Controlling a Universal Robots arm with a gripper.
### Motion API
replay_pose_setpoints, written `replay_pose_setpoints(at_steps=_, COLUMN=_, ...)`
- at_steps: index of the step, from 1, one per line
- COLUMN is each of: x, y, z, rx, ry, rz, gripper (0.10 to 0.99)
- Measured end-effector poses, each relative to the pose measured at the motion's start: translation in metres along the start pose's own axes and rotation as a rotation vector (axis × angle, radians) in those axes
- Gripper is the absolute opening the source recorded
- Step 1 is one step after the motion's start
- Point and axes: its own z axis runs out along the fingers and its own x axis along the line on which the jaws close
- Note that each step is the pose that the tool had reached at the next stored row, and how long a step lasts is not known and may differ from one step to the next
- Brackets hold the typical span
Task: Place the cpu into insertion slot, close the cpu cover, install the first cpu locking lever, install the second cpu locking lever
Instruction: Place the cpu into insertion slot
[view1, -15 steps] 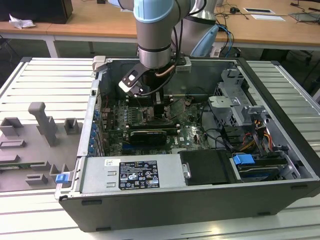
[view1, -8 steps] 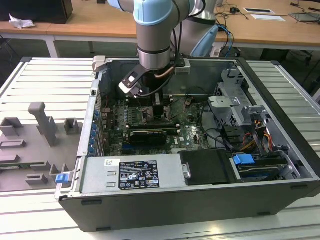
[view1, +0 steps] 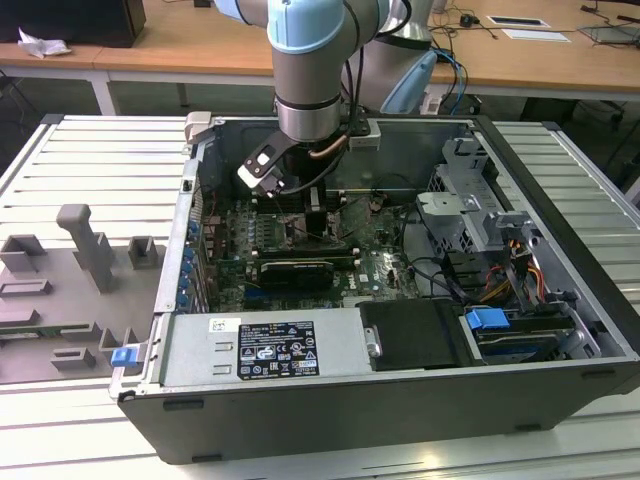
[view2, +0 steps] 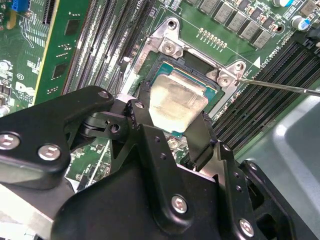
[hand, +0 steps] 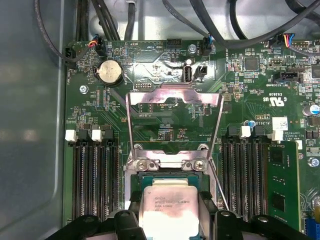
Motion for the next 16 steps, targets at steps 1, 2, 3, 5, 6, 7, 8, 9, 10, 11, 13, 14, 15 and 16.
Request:
replay_pose_setpoints(at_steps=1, x=0.0, y=0.0, z=0.0, rx=0.0, ry=0.0, rz=0.0, gripper=0.529)
replay_pose_setpoints(at_steps=2, x=0.0, y=0.0, z=0.0, rx=0.0, ry=0.0, rz=0.0, gripper=0.529)
replay_pose_setpoints(at_steps=3, x=0.0, y=0.0, z=0.0, rx=0.0, ry=0.0, rz=0.0, gripper=0.529)
replay_pose_setpoints(at_steps=5, x=0.0, y=0.0, z=0.0, rx=0.0, ry=0.0, rz=0.0, gripper=0.537)
replay_pose_setpoints(at_steps=6, x=0.0, y=0.0, z=0.0, rx=0.0, ry=0.0, rz=0.0, gripper=0.537)
replay_pose_setpoints(at_steps=7, x=0.0, y=0.0, z=0.0, rx=0.0, ry=-0.0001, rz=0.0, gripper=0.604)
replay_pose_setpoints(at_steps=8, x=0.0, y=0.0, z=-0.0002, rx=0.0, ry=0.0, rz=0.0, gripper=0.604)
replay_pose_setpoints(at_steps=9, x=0.0, y=0.0001, z=-0.0008, rx=0.0, ry=0.0, rz=0.0, gripper=0.604)
replay_pose_setpoints(at_steps=10, x=0.0, y=0.0002, z=-0.0018, rx=0.0, ry=0.0001, rz=0.0, gripper=0.604)
replay_pose_setpoints(at_steps=11, x=0.0, y=0.0003, z=-0.0028, rx=0.0, ry=-0.0001, rz=0.0, gripper=0.604)
replay_pose_setpoints(at_steps=13, x=0.0001, y=0.0003, z=-0.0031, rx=0.0, ry=0.0002, rz=0.0, gripper=0.604)
replay_pose_setpoints(at_steps=14, x=0.0002, y=0.0003, z=-0.0025, rx=0.0, ry=-0.0008, rz=0.0, gripper=0.604)
replay_pose_setpoints(at_steps=15, x=0.0001, y=0.0002, z=-0.002, rx=0.0, ry=-0.0021, rz=0.0, gripper=0.604)
replay_pose_setpoints(at_steps=16, x=0.0001, y=0.0001, z=-0.0016, rx=0.0, ry=-0.0029, rz=0.0, gripper=0.604)
